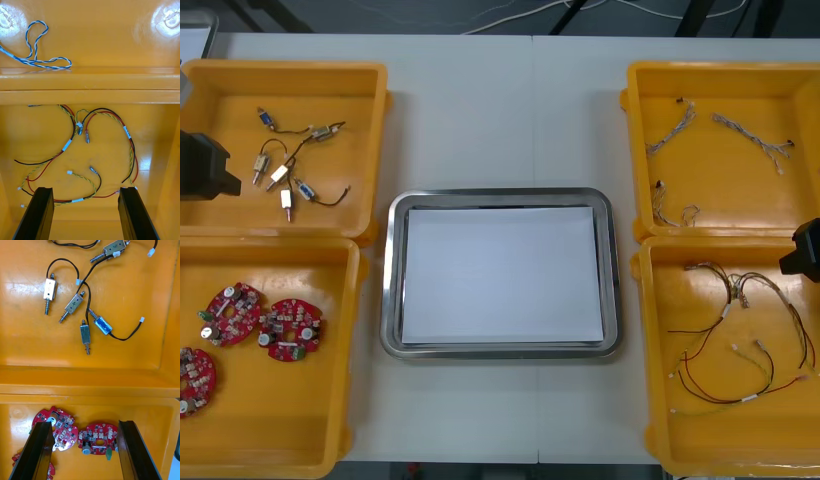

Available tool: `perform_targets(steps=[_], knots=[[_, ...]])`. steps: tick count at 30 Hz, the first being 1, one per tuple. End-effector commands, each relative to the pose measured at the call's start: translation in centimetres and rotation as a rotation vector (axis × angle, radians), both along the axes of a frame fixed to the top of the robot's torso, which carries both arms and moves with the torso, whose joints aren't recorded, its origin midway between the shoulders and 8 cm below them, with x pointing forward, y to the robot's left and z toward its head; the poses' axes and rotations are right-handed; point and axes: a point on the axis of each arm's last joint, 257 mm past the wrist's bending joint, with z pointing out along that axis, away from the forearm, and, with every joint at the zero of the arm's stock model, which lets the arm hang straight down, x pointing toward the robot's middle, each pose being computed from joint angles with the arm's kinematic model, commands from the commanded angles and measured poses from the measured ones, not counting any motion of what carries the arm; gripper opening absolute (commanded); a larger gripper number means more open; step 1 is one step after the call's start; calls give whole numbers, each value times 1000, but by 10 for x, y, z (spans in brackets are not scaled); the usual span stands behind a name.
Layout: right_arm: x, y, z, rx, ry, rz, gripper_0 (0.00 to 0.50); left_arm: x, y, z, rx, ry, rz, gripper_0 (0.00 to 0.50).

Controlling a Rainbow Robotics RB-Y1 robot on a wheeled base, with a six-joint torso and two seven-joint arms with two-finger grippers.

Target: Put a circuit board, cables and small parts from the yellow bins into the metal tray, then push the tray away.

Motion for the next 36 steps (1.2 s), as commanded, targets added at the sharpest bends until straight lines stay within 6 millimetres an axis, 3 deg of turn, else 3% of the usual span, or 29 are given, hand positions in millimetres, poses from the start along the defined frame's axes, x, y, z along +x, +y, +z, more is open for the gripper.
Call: perform_targets(steps=[1, 36], knots=[[-4, 8, -2, -11, 0, 43, 500, -4, 3, 2, 81, -4, -77, 500], [-4, 8, -2, -11, 0, 43, 500, -4, 3, 2, 81, -4, -77, 500]])
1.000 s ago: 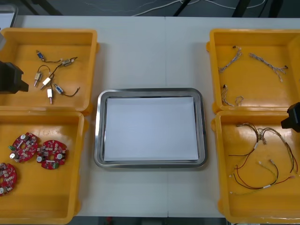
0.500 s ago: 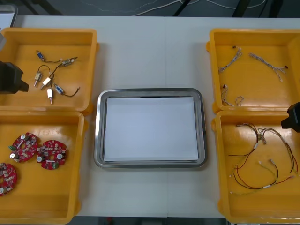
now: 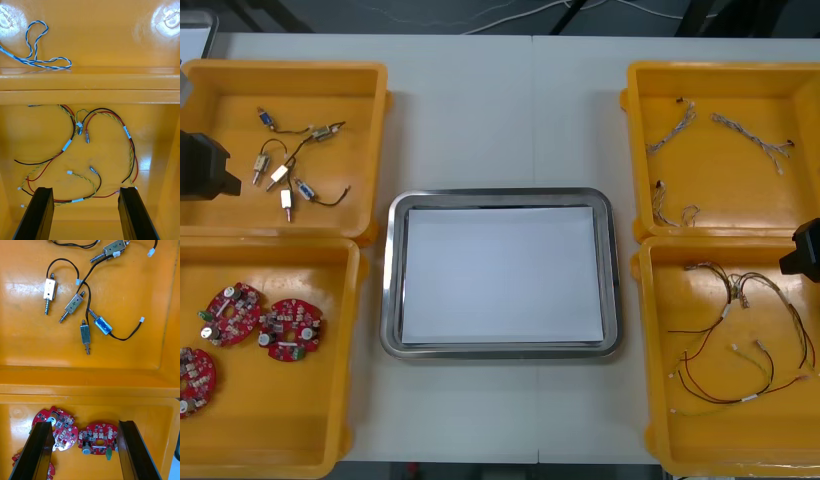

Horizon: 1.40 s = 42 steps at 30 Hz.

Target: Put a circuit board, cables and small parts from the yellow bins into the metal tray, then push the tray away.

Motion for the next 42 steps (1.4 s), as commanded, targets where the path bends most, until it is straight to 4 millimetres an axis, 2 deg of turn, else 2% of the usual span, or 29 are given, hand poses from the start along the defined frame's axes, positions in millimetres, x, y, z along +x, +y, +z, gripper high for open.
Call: perform_targets(steps=[1, 42], knots=[[-4, 8, -2, -11, 0, 43, 500, -4, 3, 2, 81, -4, -77, 500], [-4, 8, -2, -11, 0, 43, 500, -4, 3, 2, 81, -4, -77, 500]])
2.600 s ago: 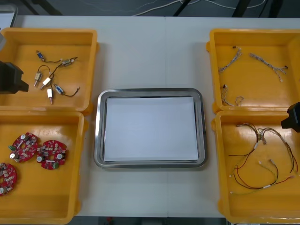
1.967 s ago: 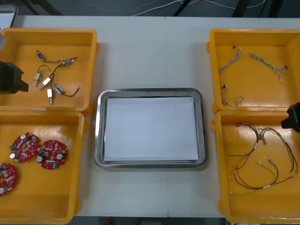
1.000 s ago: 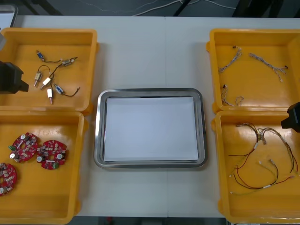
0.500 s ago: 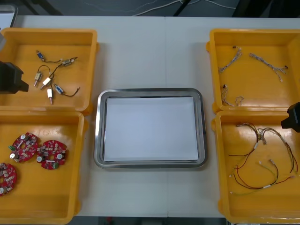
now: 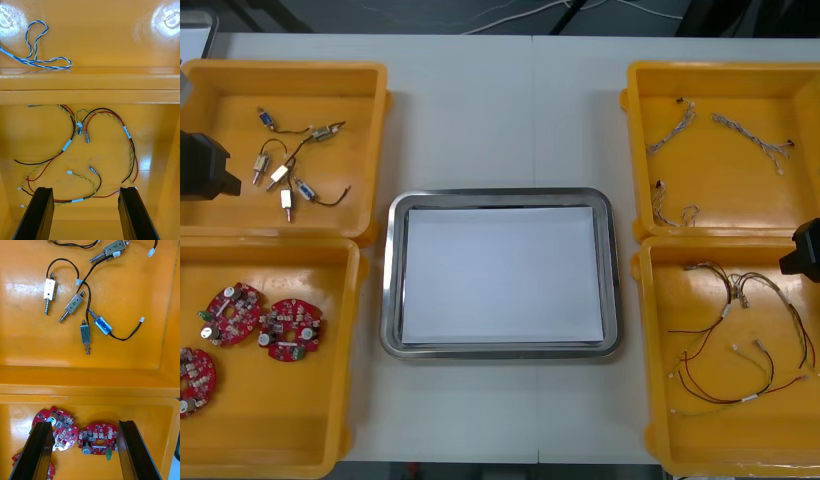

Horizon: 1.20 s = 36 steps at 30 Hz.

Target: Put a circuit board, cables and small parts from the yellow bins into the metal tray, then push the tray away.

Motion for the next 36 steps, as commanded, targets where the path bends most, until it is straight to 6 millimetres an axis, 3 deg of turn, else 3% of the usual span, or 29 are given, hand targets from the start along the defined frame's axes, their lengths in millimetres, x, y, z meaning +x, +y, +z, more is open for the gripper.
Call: perform_targets(steps=[1, 31, 35, 36], knots=[[-4, 8, -2, -11, 0, 43, 500, -4, 3, 2, 81, -4, -77, 500], [-4, 8, -2, -11, 0, 43, 500, -4, 3, 2, 81, -4, -77, 500], [-4, 8, -2, -11, 0, 43, 500, -4, 3, 2, 81, -4, -77, 481], [-24, 6, -33, 7, 88, 27, 500, -11, -16, -22, 110, 38, -233, 474]])
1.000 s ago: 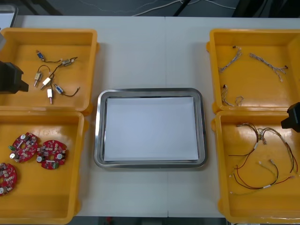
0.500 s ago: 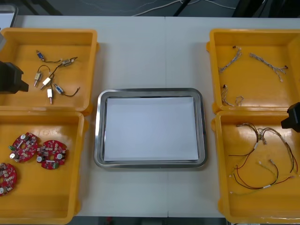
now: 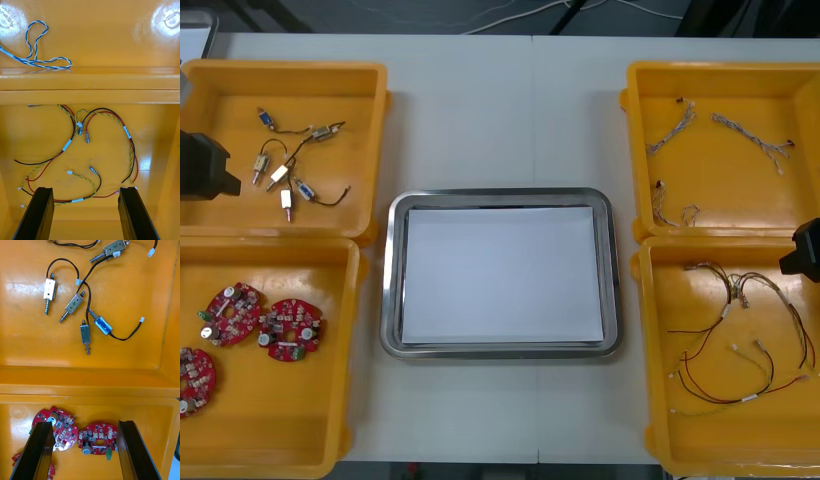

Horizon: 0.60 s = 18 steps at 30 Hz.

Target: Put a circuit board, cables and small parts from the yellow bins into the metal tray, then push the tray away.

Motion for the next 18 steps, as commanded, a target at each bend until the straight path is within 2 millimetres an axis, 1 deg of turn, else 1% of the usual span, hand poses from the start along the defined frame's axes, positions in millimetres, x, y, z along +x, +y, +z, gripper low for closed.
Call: perform_targets(steps=[1, 2, 3, 4, 5, 7, 11, 15, 17, 18], knots=[[-24, 6, -33, 7, 87, 26, 500, -11, -16, -22, 110, 38, -233, 468], [-29, 3, -40, 10, 107, 14, 500, -13, -20, -27, 92, 44, -237, 447], [-30, 2, -41, 8, 111, 11, 500, -12, -22, -26, 92, 39, -239, 441], [-30, -1, -37, 0, 105, 6, 500, -12, -21, -19, 109, 25, -245, 432], [-32, -2, -39, -1, 111, -2, 500, -12, -23, -18, 109, 23, -248, 424], [-34, -4, -40, 7, 115, -37, 500, -13, -22, -17, 110, 26, -252, 417], [-40, -6, -45, 39, 133, -126, 500, -19, -25, -15, 94, 39, -280, 418], [-49, -6, -53, 79, 154, -228, 500, -34, -20, -19, 86, 65, -304, 417], [-57, -5, -58, 100, 167, -292, 500, -47, -18, -22, 93, 77, -324, 416], [-59, -6, -60, 102, 170, -306, 500, -50, -16, -22, 99, 79, -329, 415]])
